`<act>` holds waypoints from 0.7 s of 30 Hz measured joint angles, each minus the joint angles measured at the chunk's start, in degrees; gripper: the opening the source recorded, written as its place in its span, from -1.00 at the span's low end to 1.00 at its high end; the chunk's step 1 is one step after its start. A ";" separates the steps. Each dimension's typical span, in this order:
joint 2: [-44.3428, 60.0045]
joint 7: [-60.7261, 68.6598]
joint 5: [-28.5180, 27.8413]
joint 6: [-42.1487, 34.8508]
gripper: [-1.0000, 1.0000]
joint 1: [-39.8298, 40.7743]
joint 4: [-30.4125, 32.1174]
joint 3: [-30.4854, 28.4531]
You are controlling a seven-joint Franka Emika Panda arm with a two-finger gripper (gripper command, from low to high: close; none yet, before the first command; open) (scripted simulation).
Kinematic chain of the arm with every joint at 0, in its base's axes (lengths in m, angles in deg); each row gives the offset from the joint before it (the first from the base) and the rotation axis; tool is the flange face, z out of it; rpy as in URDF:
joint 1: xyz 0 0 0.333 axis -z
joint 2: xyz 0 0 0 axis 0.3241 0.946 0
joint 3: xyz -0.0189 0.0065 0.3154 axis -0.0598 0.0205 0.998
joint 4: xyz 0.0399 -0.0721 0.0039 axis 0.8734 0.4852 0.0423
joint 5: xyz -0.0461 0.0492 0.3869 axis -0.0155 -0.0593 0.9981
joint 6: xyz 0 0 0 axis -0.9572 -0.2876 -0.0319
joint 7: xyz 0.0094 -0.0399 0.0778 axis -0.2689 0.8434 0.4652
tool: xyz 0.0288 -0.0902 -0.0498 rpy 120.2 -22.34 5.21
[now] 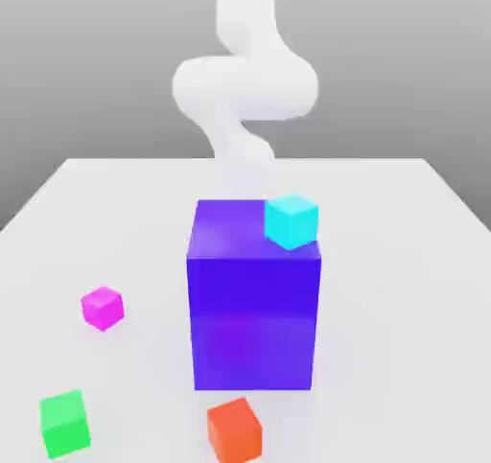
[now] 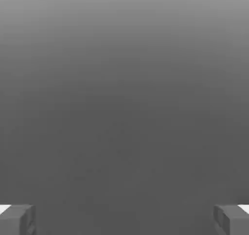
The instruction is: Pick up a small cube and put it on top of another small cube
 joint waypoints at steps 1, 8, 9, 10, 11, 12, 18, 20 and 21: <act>1.54 -3.00 -0.28 1.20 0.00 1.72 1.32 0.15; 11.58 -21.97 -1.38 9.23 0.00 13.54 10.00 1.21; 13.00 -24.65 -1.54 10.36 0.00 15.17 11.23 1.27; 14.42 -27.24 -1.58 11.49 0.00 16.91 12.45 1.42; 15.83 -29.89 -1.71 12.62 0.00 18.55 13.67 1.48; 17.25 -32.57 -1.87 13.75 0.00 20.13 14.90 1.46; 25.74 -48.26 -2.40 20.54 0.00 29.50 22.25 1.15; 28.55 -53.41 -2.44 22.79 0.00 32.47 24.69 0.87; 29.95 -56.01 -2.51 23.90 0.00 33.65 25.91 0.43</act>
